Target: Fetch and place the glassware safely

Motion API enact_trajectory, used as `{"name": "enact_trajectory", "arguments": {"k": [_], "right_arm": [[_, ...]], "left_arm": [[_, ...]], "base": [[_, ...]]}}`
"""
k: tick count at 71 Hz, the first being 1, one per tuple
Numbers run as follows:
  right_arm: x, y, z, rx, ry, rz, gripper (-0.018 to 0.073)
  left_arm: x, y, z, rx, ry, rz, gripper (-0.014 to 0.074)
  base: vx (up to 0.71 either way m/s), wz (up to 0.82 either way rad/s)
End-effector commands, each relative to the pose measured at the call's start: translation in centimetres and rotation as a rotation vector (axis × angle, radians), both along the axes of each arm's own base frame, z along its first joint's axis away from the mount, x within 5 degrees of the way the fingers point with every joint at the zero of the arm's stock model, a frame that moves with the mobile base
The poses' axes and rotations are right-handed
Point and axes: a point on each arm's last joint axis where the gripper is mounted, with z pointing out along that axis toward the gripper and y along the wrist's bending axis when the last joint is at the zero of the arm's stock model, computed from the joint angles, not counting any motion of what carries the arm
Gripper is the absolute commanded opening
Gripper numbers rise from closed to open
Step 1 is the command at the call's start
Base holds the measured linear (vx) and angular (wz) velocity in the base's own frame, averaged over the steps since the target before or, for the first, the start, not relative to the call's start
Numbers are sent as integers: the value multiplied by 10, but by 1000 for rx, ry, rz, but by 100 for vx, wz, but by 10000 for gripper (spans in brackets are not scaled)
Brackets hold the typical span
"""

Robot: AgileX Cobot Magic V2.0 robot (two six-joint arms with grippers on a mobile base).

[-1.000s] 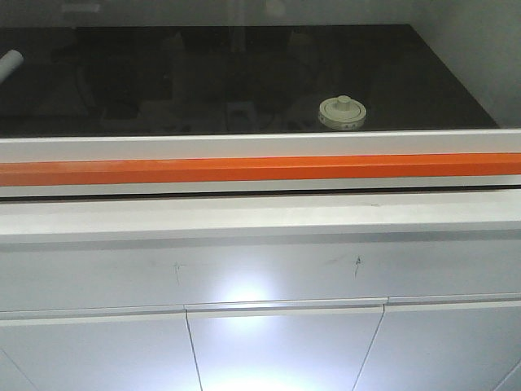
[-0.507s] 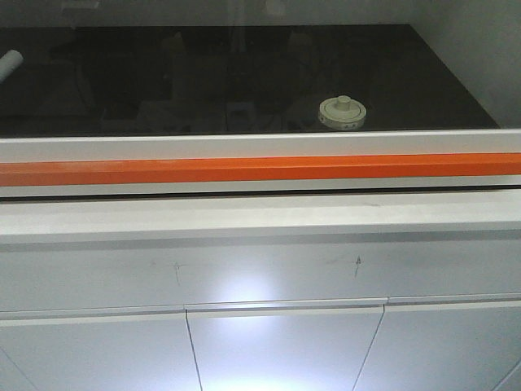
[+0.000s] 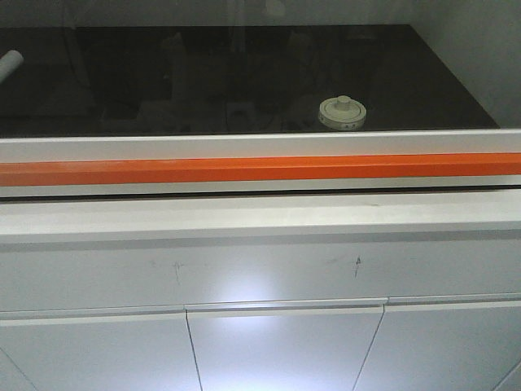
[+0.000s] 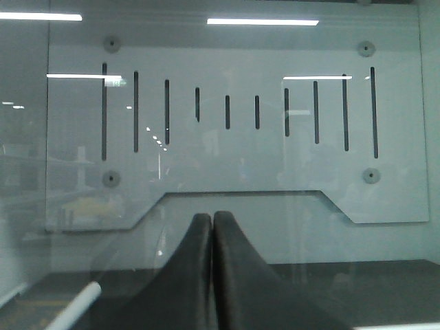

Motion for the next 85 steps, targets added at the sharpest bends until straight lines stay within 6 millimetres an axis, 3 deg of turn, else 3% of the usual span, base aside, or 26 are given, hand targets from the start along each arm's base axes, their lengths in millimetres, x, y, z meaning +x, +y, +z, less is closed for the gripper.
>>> {"name": "enact_trajectory", "arguments": {"k": [1,9,16,30,42,59,73,85], "right_arm": [[11,0,37,-18,-38,-9,-3],[41,-2,55,-17,34,-9,-3],[72,-3,58,-13,101,-6,-3],[121,-5,35,-5,244,-2,-3],[146,-6,13,1,372,-2,-3],[158,-2,-5,-98,267,30,-3],[149,5,-52,-148,273,88,-1],[145,10,-85,-171,333,139,-1]], "left_arm": [[17,-1,45,23,-35,3,-7],[50,-1,71,24,20,2,-7],[78,-2,72,25,91,1,-7],[124,-2,49,27,231,-1,-7],[156,-3,20,13,387,-5,-7],[153,-3,-29,-5,334,-9,-7],[134,-2,-71,-18,285,-12,-7],[124,-2,-92,-17,319,-12,-7]], "base": [[0,0],[0,0],[0,0],[0,0],[0,0],[0,0],[0,0],[0,0]]}}
